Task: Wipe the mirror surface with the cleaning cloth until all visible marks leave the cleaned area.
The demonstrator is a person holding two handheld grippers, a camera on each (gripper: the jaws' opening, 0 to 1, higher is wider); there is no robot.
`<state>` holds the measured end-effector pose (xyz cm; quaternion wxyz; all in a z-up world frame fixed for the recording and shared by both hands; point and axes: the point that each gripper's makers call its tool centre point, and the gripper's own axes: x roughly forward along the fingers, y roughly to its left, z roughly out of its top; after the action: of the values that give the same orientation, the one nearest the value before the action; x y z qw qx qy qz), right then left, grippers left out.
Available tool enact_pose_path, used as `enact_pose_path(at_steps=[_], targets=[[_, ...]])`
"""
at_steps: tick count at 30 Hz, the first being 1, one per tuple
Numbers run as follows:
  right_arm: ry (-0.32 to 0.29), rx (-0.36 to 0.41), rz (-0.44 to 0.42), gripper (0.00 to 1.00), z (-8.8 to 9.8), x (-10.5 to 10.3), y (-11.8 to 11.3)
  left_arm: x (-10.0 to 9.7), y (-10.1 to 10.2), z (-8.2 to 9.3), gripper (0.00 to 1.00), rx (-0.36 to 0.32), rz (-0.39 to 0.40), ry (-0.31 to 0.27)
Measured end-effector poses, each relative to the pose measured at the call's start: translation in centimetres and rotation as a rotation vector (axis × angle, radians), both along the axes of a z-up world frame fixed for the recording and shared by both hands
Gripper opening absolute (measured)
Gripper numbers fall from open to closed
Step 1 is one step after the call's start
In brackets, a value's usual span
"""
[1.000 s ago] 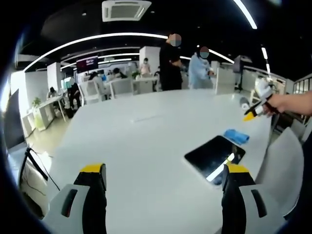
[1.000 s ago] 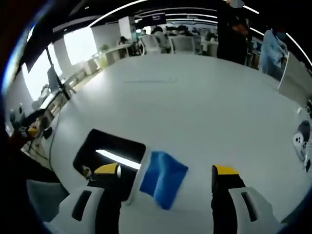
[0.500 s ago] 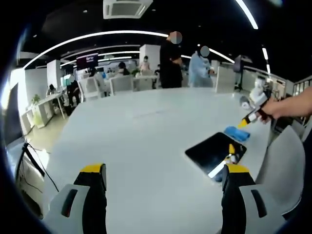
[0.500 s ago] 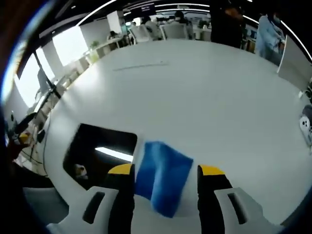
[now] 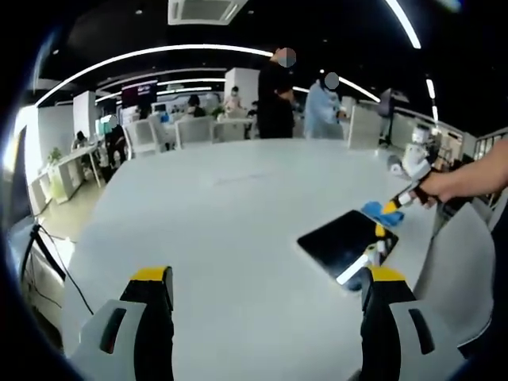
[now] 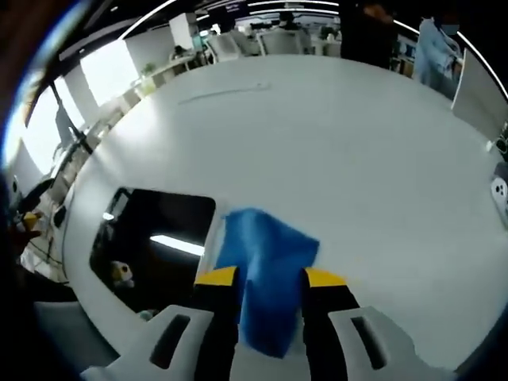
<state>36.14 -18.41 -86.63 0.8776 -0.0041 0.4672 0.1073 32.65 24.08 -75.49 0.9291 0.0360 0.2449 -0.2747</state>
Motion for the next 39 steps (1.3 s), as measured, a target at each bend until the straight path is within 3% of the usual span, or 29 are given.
enact_pose_path(at_steps=[10,16,18,20,23,25,32,37,39], targets=[[-0.045,-0.016,0.03,0.17,1.1,1.7,1.4,0.2,0.3,0.3,1.0,0.011,-0.005,0.005],[0.024,-0.019,0.017,0.11,-0.6,1.0,1.4,0.3,0.6,0.4,1.0,0.017,-0.004,0.006],[0.017,-0.038,0.028,0.11,-0.6,0.9,1.5,0.4,0.7,0.4,1.0,0.012,0.005,0.006],[0.004,-0.118,0.077,0.06,-0.7,1.1,0.8,0.4,0.6,0.2,1.0,0.013,0.004,0.009],[0.012,-0.142,0.08,0.03,-0.9,1.1,1.0,0.2,0.3,0.0,1.0,0.015,-0.004,0.014],[0.003,-0.218,0.146,0.03,-0.9,1.3,0.9,0.3,0.2,0.0,1.0,0.013,-0.006,0.014],[0.016,-0.179,0.062,0.0,-1.0,1.4,0.6,0.4,0.1,0.4,1.0,0.007,-0.005,0.003],[0.091,-0.061,-0.065,0.0,-0.8,1.3,0.6,0.1,0.1,0.5,1.0,0.009,-0.008,0.005],[0.076,-0.069,-0.07,0.0,-0.2,1.7,0.1,0.0,0.3,0.6,1.0,0.012,-0.004,0.003]])
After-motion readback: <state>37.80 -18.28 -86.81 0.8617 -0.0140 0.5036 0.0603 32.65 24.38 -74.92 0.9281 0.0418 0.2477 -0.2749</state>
